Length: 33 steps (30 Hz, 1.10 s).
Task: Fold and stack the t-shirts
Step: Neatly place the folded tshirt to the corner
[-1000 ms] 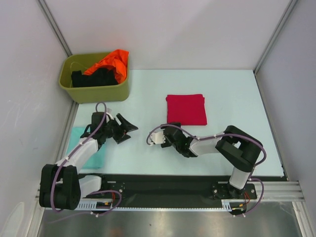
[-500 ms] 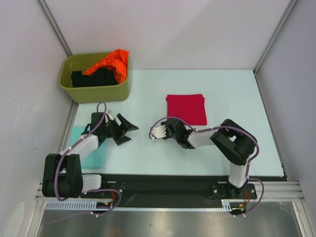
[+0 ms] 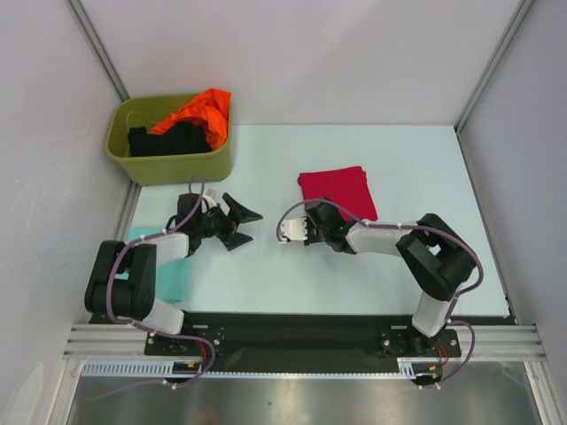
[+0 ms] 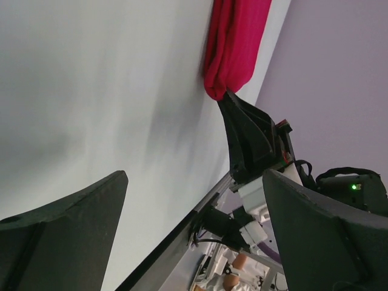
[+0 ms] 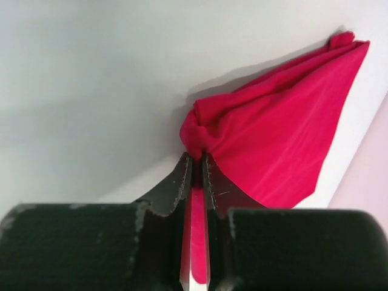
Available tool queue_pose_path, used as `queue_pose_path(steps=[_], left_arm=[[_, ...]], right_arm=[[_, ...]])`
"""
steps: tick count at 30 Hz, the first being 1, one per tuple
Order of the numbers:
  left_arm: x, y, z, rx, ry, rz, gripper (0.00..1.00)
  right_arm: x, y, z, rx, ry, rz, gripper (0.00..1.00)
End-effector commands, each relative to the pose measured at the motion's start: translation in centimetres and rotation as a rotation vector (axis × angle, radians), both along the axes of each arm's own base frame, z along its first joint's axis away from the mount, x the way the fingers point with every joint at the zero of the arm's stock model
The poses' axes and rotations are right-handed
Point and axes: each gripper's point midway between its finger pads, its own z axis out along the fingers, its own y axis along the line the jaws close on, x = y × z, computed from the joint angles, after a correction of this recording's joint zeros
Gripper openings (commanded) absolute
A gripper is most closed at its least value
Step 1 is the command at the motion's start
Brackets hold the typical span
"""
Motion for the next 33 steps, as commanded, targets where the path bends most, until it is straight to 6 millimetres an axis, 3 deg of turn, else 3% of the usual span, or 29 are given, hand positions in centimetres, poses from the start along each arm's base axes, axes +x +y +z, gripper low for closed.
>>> queue_pose_path(steps=[1,5,11,13,14,15,17,21,28,33], left_arm=[[2.8,-3.2,3.4,-0.115,-0.100,-0.028,1.00],[4.0,-7.1,4.4,-0.169,-0.117,-0.060,1.00],[6.5,-10.1,5.0,-0.227,-0.137,-0.016,1.00],[6.9,-11.0,3.5,-0.230,-0.083,-0.006,1.00],[7.5,-11.9,3.9,-0.240,-0.083,-0.010,1.00],[7.8,-12.3,2.7,-0.234,-0.057,-0.007,1.00],[8.4,-13.3,2.8,-0.245,-0.055,-0.010,1.00],[9.3,-14.3,1.5,-0.194,-0.035,-0.002,1.00],[10.9,-16.1,-0.4,-0.133,-0.006,0.008,1.00],[11.1,-16.4,-3.4,-0.084,0.044,0.041,0.99]], right_arm=[[-0.1,-0.8,2.9,0.046,0.029,0.009,0.00],[0.4,-0.8,4.3,0.087,0.025,0.008,0.00],[0.4,-1.1,5.4,0.120,0.018,-0.002,0.00],[0.3,-0.9,5.4,0.146,0.031,0.003,0.00],[0.4,-0.9,5.8,0.160,0.031,-0.001,0.00],[0.5,-0.9,6.0,0.170,0.027,-0.003,0.00],[0.6,-0.9,6.6,0.190,0.021,-0.008,0.00],[1.0,-1.1,8.0,0.239,0.004,-0.023,0.00],[0.6,-1.2,8.8,0.288,0.009,-0.030,0.00],[0.7,-1.1,9.4,0.318,0.000,-0.034,0.00]])
